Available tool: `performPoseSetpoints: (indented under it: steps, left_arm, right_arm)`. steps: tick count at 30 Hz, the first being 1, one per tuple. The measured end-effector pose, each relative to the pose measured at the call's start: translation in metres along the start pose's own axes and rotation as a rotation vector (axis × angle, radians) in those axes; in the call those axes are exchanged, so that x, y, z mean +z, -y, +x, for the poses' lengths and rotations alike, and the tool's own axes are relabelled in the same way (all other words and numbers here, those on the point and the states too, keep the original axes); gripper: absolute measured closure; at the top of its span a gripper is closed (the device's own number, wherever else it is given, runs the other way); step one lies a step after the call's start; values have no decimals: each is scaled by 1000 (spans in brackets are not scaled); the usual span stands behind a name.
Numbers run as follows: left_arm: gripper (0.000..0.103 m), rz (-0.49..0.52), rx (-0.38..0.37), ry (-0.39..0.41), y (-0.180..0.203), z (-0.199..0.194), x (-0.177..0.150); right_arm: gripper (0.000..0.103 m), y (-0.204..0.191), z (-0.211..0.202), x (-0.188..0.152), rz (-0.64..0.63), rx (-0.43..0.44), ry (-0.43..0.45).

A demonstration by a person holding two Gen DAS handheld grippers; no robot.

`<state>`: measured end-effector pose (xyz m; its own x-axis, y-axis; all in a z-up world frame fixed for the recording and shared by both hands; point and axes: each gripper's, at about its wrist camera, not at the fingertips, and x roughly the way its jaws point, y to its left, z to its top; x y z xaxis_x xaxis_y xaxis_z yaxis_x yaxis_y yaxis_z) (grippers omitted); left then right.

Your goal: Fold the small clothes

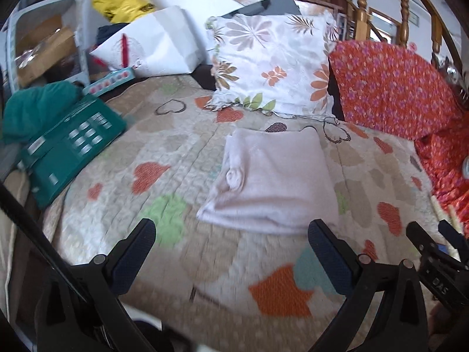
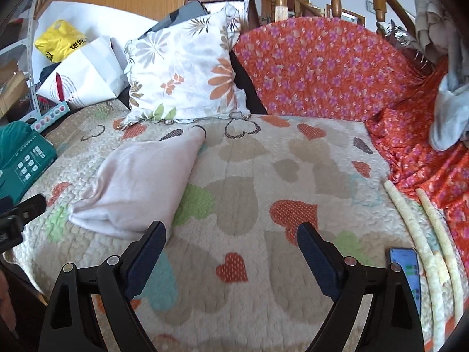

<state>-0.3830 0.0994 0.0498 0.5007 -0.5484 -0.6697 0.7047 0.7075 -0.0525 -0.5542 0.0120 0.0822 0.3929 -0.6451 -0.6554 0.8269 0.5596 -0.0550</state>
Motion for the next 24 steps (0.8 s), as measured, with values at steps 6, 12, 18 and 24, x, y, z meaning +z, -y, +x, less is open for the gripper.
performPoseSetpoints:
  steps: [6, 12, 18, 24]
  left_arm:
    - [0, 21, -22, 16, 12, -45, -1]
    - [0, 11, -64, -32, 25, -37, 13]
    - [0, -20, -62, -78, 25, -7, 20]
    - [0, -36, -59, -127, 22, 22, 14]
  right_arm:
    - [9, 0, -50, 2, 6, -11, 64]
    - [9, 2, -53, 12, 16, 2, 24]
    - [9, -5, -37, 21, 2, 10, -19]
    - [9, -13, -9, 20, -26, 8, -79]
